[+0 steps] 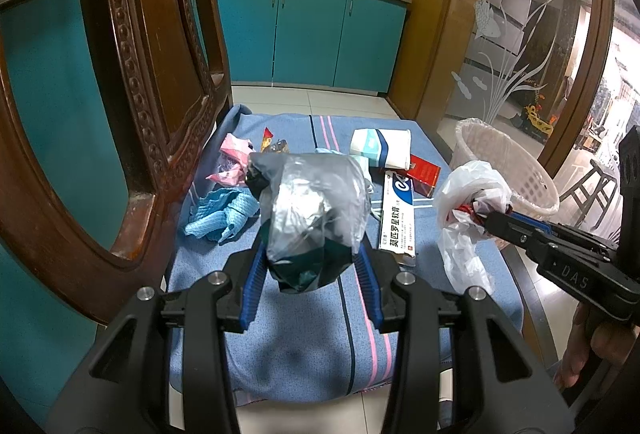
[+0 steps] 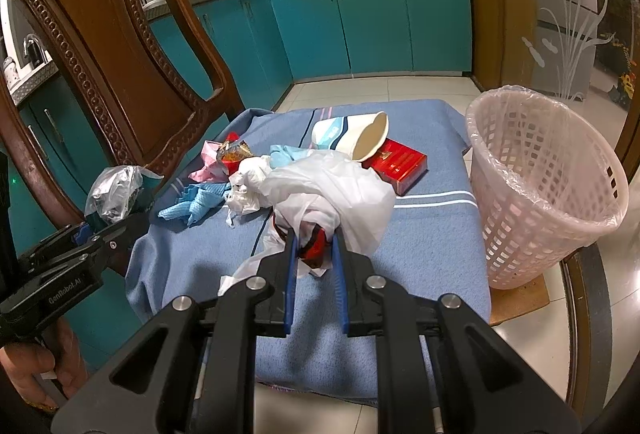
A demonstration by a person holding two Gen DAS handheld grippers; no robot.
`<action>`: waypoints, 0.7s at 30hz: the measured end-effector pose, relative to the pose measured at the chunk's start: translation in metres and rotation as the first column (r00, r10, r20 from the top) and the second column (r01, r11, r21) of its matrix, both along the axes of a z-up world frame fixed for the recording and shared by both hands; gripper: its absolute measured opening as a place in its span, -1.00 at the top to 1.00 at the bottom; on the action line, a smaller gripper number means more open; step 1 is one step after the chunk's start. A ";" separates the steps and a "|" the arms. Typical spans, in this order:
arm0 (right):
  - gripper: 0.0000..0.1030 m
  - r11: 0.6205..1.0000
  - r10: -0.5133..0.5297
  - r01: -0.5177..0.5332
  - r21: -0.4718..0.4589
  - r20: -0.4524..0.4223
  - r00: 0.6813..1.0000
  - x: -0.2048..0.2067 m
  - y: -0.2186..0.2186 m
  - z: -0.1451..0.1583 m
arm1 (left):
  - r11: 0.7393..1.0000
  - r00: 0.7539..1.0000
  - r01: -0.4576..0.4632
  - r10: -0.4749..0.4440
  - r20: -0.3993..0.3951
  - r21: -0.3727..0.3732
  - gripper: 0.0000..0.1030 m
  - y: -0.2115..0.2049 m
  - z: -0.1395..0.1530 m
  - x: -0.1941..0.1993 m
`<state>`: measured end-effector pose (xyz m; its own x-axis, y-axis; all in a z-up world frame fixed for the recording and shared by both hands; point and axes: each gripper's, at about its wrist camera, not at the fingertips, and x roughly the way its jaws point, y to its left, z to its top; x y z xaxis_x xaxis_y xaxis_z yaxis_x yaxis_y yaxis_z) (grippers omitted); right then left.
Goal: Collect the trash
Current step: 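Grasp the white plastic bag with the right tool while left holds clear bag, then carry the white bag with the right tool to the wastebasket and release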
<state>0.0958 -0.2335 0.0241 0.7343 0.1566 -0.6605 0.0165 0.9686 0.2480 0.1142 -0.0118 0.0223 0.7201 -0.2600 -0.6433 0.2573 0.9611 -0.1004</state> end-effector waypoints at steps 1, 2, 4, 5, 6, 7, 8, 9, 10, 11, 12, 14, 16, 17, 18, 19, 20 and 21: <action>0.67 1.000 0.000 0.000 0.000 0.000 1.000 0.000 0.000 0.000 | 1.000 1.000 0.001 -0.001 0.000 0.000 0.18 0.000 0.000 0.000; 0.67 1.000 0.001 -0.001 0.001 -0.001 1.000 0.000 0.000 0.000 | 1.000 1.000 0.001 -0.001 0.000 0.001 0.18 0.000 0.000 0.000; 0.67 1.000 -0.002 0.002 0.001 0.000 1.000 0.000 -0.001 0.000 | 1.000 1.000 0.000 0.000 -0.002 0.001 0.18 0.000 0.000 0.001; 0.67 1.000 -0.005 0.005 0.001 0.003 1.000 0.001 -0.002 0.001 | 1.000 1.000 0.000 0.000 -0.002 0.002 0.19 0.000 0.000 0.000; 0.67 1.000 -0.013 0.013 -0.001 0.012 1.000 0.000 -0.005 0.002 | 1.000 1.000 0.000 0.000 -0.002 0.001 0.19 0.000 0.000 0.001; 0.67 1.000 -0.024 0.024 -0.002 0.024 0.999 0.001 -0.009 0.005 | 1.000 1.000 0.000 0.000 -0.003 0.001 0.19 0.000 0.000 0.001; 0.67 0.999 -0.044 0.044 0.003 0.042 0.998 0.000 -0.015 0.008 | 1.000 1.000 -0.002 0.002 -0.004 0.000 0.18 0.000 -0.001 0.000; 0.67 0.997 -0.074 0.073 0.016 0.067 0.995 -0.001 -0.024 0.012 | 1.000 1.000 -0.002 0.002 -0.005 0.000 0.19 -0.001 -0.001 0.000; 0.66 0.994 -0.112 0.110 0.026 0.097 0.989 -0.002 -0.035 0.016 | 1.000 1.000 -0.001 0.001 -0.006 0.001 0.19 -0.001 -0.001 0.000; 0.66 0.988 -0.151 0.149 0.029 0.122 0.981 -0.004 -0.046 0.020 | 1.000 1.000 0.001 -0.001 -0.008 0.002 0.18 -0.001 -0.002 0.000; 0.66 0.982 -0.187 0.185 0.028 0.140 0.972 -0.004 -0.058 0.022 | 1.000 1.000 0.003 -0.003 -0.007 0.004 0.18 -0.001 -0.002 0.000; 0.66 0.965 -0.261 0.259 0.032 0.162 0.952 -0.002 -0.083 0.025 | 1.000 1.000 0.003 -0.003 -0.004 0.004 0.18 -0.001 -0.002 -0.001; 0.66 0.948 -0.316 0.317 0.024 0.159 0.935 0.005 -0.105 0.024 | 1.000 1.000 0.000 0.000 -0.002 0.003 0.18 -0.001 -0.001 -0.002; 0.66 0.935 -0.353 0.353 0.025 0.155 0.923 0.010 -0.121 0.022 | 1.000 1.000 -0.002 0.002 -0.003 0.000 0.18 -0.001 -0.001 -0.002; 0.66 0.926 -0.375 0.375 0.025 0.151 0.915 0.013 -0.130 0.020 | 1.000 1.000 -0.003 0.003 -0.005 -0.001 0.18 -0.001 -0.001 -0.002; 0.66 0.912 -0.408 0.409 0.025 0.139 0.902 0.019 -0.145 0.015 | 1.000 1.000 -0.002 0.002 -0.006 0.000 0.18 -0.001 -0.002 -0.002; 0.66 0.902 -0.431 0.431 0.029 0.126 0.894 0.023 -0.156 0.011 | 1.000 1.000 -0.001 0.001 -0.007 0.000 0.18 -0.002 -0.002 -0.002; 0.66 0.895 -0.446 0.445 0.037 0.111 0.888 0.027 -0.165 0.007 | 1.000 1.000 -0.001 0.001 -0.008 0.000 0.18 -0.002 -0.002 -0.002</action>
<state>0.1225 -0.3989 0.0307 0.7985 -0.1985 -0.5683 0.4168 0.8635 0.2840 0.1127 -0.0142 0.0201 0.7152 -0.2596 -0.6489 0.2555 0.9613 -0.1029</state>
